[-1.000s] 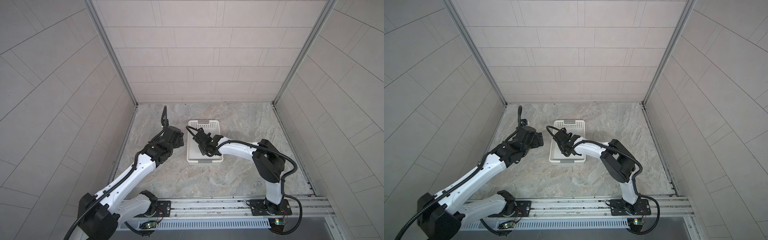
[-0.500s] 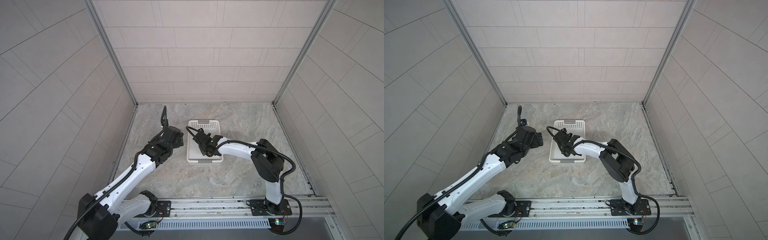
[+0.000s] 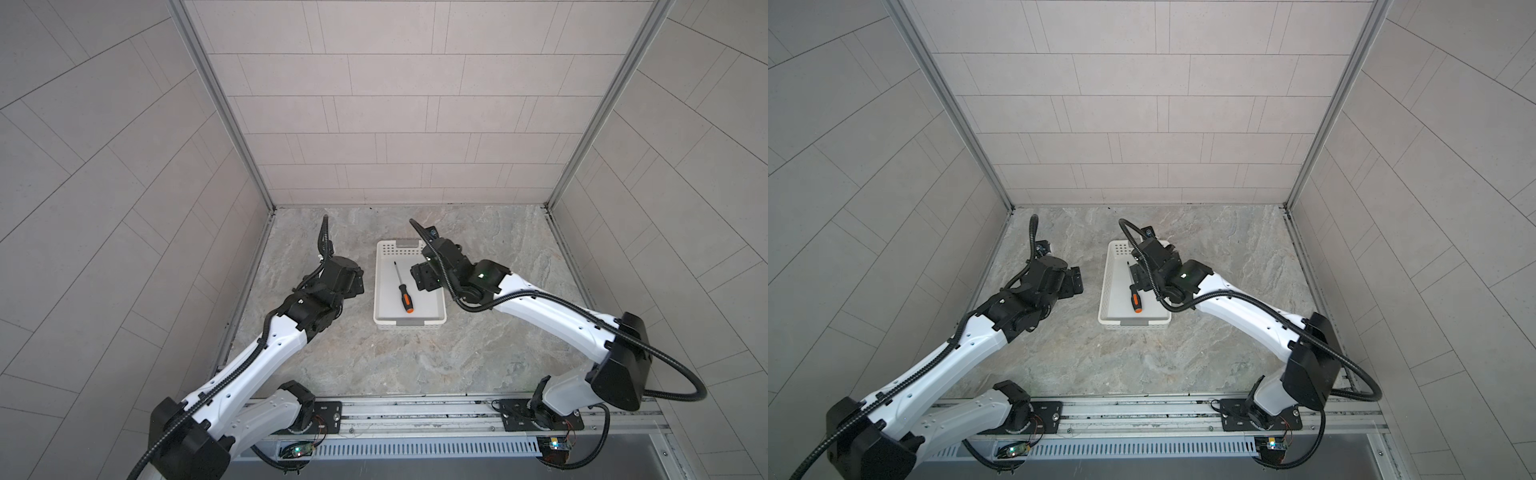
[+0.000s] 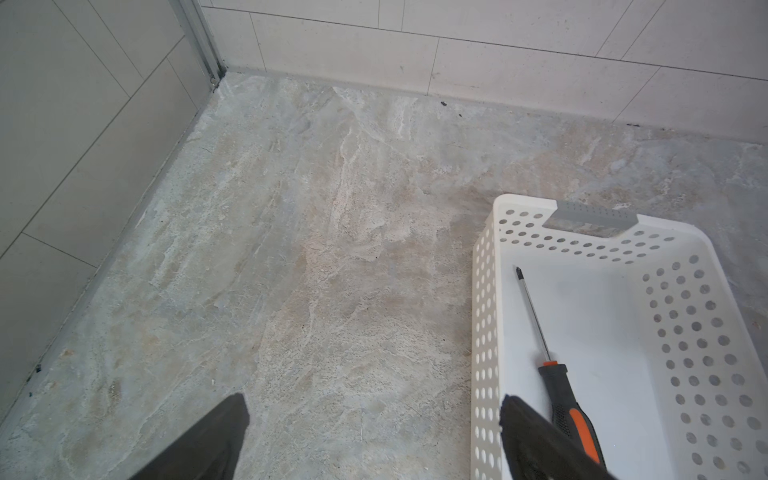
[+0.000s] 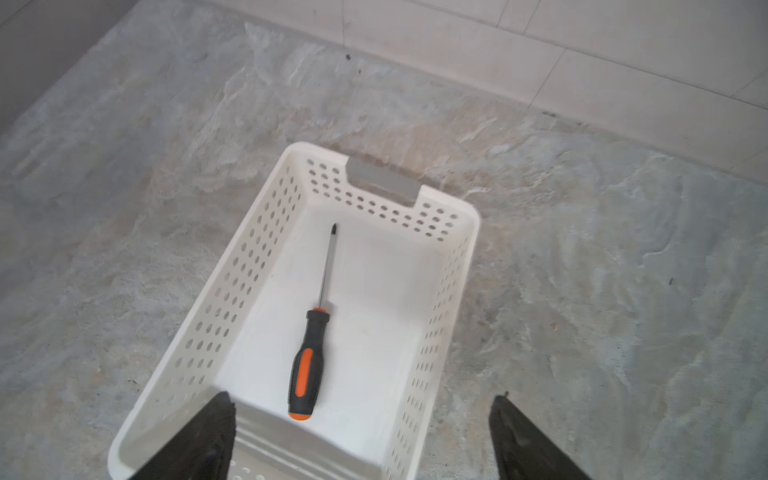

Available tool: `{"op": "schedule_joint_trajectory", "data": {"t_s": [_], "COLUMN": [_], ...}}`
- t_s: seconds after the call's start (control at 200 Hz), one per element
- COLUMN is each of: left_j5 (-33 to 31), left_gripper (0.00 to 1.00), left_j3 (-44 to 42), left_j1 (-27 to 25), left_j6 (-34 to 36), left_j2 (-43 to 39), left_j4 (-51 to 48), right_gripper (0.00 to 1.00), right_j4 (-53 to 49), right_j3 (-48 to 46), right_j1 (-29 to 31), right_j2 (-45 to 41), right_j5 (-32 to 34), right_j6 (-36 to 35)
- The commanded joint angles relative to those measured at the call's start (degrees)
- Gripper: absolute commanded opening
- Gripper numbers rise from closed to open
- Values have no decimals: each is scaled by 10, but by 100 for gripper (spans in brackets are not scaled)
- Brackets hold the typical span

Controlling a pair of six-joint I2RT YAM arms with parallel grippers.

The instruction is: Put the screwdriver in the bin

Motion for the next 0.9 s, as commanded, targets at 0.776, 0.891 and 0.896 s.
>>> {"op": "schedule_joint_trajectory", "data": {"t_s": [0.776,0.891,0.896], "left_j5": [-61,-47,-48], "left_gripper": [100,100,100], "left_j3": [-166,-163,-163], "left_j1": [66,82,82], "left_j6": [282,275,274], "left_j2": [-27,-32,-32], "left_j4": [319,303,303], "right_gripper": [100,100,100], "right_j4": [140,150,151], "right_j3": [-236,-241,-242], "right_j1": [-250,-264,-264], "right_j2": [-181,-167,-167], "right_j5": [111,96,94], "right_j6": [-46,-72,-72]}}
